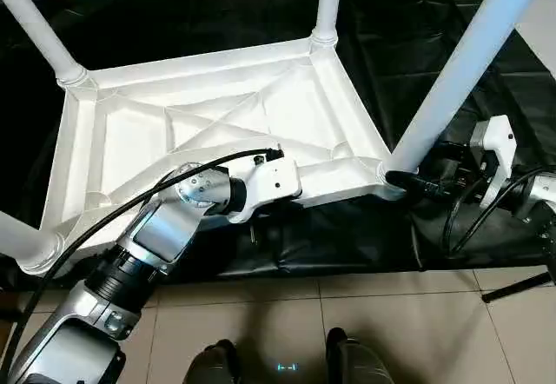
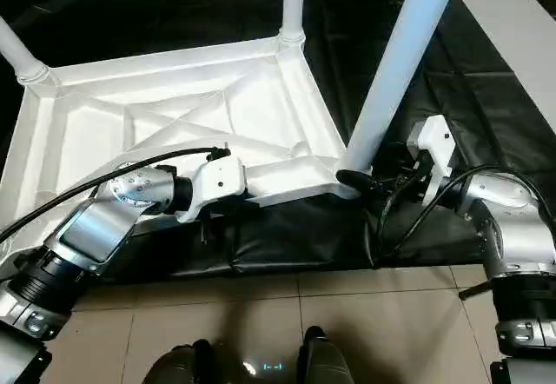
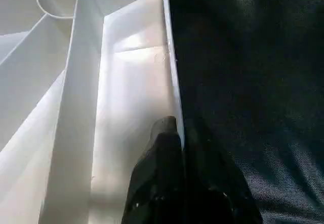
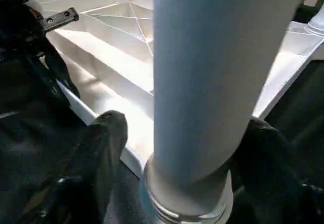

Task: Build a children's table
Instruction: Rotate leg to tighten

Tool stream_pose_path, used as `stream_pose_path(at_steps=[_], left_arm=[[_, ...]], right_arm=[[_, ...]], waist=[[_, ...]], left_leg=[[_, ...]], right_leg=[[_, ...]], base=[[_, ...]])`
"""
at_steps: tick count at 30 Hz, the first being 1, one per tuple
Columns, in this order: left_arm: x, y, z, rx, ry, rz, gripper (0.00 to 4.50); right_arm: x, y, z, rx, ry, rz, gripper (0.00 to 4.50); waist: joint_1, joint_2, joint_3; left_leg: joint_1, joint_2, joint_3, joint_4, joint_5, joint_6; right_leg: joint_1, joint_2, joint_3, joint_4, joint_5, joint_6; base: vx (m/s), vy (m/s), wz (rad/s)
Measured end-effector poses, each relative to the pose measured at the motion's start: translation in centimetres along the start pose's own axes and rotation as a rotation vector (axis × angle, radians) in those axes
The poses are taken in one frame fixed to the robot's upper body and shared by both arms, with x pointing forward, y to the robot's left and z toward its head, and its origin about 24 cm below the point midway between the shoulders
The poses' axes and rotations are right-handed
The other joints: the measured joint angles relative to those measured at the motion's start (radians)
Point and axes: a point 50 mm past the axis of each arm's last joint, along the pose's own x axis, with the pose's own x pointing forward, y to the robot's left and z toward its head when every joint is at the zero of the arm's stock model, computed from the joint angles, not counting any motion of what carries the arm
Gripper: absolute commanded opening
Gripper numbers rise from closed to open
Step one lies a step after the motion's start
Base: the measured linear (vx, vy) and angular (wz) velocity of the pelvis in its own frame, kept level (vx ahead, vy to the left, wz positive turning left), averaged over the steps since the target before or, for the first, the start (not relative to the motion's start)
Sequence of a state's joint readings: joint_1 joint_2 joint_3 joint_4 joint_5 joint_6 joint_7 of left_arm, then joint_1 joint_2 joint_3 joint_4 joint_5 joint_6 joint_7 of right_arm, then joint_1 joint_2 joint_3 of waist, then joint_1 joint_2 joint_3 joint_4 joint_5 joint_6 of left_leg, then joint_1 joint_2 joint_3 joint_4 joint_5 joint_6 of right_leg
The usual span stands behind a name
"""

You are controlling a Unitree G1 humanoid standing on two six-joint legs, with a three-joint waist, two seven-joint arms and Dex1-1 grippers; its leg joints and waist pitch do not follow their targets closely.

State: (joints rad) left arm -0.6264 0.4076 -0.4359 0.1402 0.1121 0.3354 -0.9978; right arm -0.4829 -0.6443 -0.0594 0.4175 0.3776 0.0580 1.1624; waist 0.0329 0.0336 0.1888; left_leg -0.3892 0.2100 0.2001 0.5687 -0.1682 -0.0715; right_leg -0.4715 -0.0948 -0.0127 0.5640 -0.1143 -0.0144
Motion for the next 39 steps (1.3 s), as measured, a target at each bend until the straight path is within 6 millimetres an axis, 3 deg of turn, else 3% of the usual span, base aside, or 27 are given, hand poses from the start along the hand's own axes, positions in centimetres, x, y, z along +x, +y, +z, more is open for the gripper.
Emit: stream_pose_path(at_steps=[16, 22, 25, 28, 32, 39], left_arm=[[-0.1, -0.1, -0.1, 0.002, 0.000, -0.003, 0.00], [-0.1, -0.1, -0.1, 0.000, 0.000, -0.002, 0.00], [-0.2, 0.2, -0.4, -0.017, 0.004, 0.028, 0.00], [0.2, 0.7, -0.4, -0.034, 0.014, 0.081, 0.00], [1.5, 1.5, 0.1, -0.064, 0.031, 0.169, 0.00], [1.9, 2.2, 0.2, -0.077, 0.053, 0.219, 0.00]], right_arm=[[-0.1, -0.2, -0.2, 0.005, -0.013, -0.024, 1.99], [0.0, -0.2, -0.3, 0.003, -0.017, -0.027, 1.90], [1.5, -0.1, -0.7, 0.009, -0.045, -0.115, 1.89], [3.6, 0.0, -1.3, 0.042, -0.082, -0.278, 1.89], [8.4, 0.2, -1.4, 0.143, -0.148, -0.650, 1.88], [11.9, 0.5, -1.1, 0.189, -0.176, -0.851, 1.88]], waist=[[0.001, 0.000, 0.000], [0.000, 0.000, 0.000], [-0.008, -0.005, -0.001], [-0.027, -0.010, -0.002], [-0.055, -0.014, -0.004], [-0.062, -0.015, -0.003]], left_leg=[[0.000, 0.000, 0.000, 0.000, 0.000, 0.000], [0.000, 0.000, 0.000, -0.001, 0.000, 0.000], [0.002, 0.000, 0.000, 0.000, 0.000, 0.000], [0.004, 0.000, 0.000, 0.001, 0.000, -0.001], [0.005, -0.002, -0.003, 0.001, -0.001, -0.009], [0.005, -0.002, -0.006, 0.001, -0.002, -0.009]], right_leg=[[0.000, 0.000, 0.000, 0.000, 0.000, 0.000], [0.000, 0.000, 0.000, 0.000, 0.000, 0.000], [0.000, 0.000, 0.001, 0.000, 0.000, 0.000], [0.001, 0.000, 0.001, 0.000, 0.000, 0.000], [0.001, 0.000, 0.000, -0.005, -0.004, 0.007], [0.000, 0.000, -0.002, -0.010, -0.005, 0.008]], base=[[0.000, 0.000, 0.00], [0.000, 0.000, 0.00], [0.000, 0.000, 0.00], [0.000, 0.000, 0.00], [0.000, 0.000, 0.00], [0.000, 0.000, 0.00]])
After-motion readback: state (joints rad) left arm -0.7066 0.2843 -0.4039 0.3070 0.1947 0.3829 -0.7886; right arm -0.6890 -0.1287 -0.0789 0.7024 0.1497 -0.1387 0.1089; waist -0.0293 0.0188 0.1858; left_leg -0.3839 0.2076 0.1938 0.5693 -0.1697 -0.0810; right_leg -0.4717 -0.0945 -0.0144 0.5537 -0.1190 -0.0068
